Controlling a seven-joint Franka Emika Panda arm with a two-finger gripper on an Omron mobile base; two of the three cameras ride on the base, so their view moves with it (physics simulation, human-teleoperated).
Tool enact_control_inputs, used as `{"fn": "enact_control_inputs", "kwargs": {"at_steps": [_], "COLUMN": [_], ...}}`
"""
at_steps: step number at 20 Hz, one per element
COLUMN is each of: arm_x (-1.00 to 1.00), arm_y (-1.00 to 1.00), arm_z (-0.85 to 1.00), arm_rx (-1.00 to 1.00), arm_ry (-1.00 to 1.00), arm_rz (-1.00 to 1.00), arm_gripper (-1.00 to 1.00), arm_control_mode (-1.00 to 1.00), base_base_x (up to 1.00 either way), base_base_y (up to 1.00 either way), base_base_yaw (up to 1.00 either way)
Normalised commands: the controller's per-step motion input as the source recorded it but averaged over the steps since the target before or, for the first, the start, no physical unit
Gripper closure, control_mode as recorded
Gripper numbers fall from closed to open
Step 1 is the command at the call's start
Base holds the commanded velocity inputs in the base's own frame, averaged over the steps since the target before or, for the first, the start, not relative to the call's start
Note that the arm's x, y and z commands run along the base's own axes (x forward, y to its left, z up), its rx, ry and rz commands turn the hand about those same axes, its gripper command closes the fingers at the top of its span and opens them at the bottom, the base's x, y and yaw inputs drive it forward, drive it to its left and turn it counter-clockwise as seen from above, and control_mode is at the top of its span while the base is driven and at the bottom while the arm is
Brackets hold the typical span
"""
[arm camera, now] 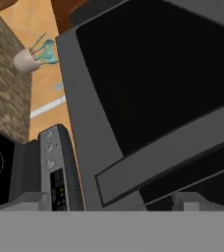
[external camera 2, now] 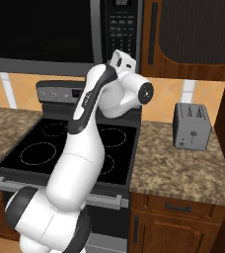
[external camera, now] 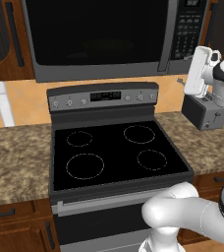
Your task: Open the microwave, place the bowl with waffle inside the microwave, then close the microwave door and turn it on.
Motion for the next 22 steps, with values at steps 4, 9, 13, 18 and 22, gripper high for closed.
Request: {"fn": "enact_control_inputs", "kwargs": {"at_steps": [4, 9, 13, 18, 22], "arm_x": [0.40, 0.48, 0.48, 0.42, 0.25], "arm_y": [0.00, 0.00, 0.00, 0.00, 0.00], "arm_z": [0.00, -0.01, -0.12, -0.23, -0.24], "arm_rx": [0.00, 0.00, 0.00, 0.00, 0.00], "arm_ry": [0.00, 0.00, 0.00, 0.00, 0.00], "arm_rz": [0.04, 0.01, 0.01, 0.02, 0.02], "arm_gripper": [-1.00, -1.00, -1.00, -1.00, -1.00], "arm_control_mode": [-1.00, -1.00, -1.00, -1.00, -1.00], "base_base_x": [0.00, 0.00, 0.00, 0.00, 0.00], "base_base_y": [0.00, 0.00, 0.00, 0.00, 0.00], "base_base_yaw": [0.00, 0.00, 0.00, 0.00, 0.00]}}
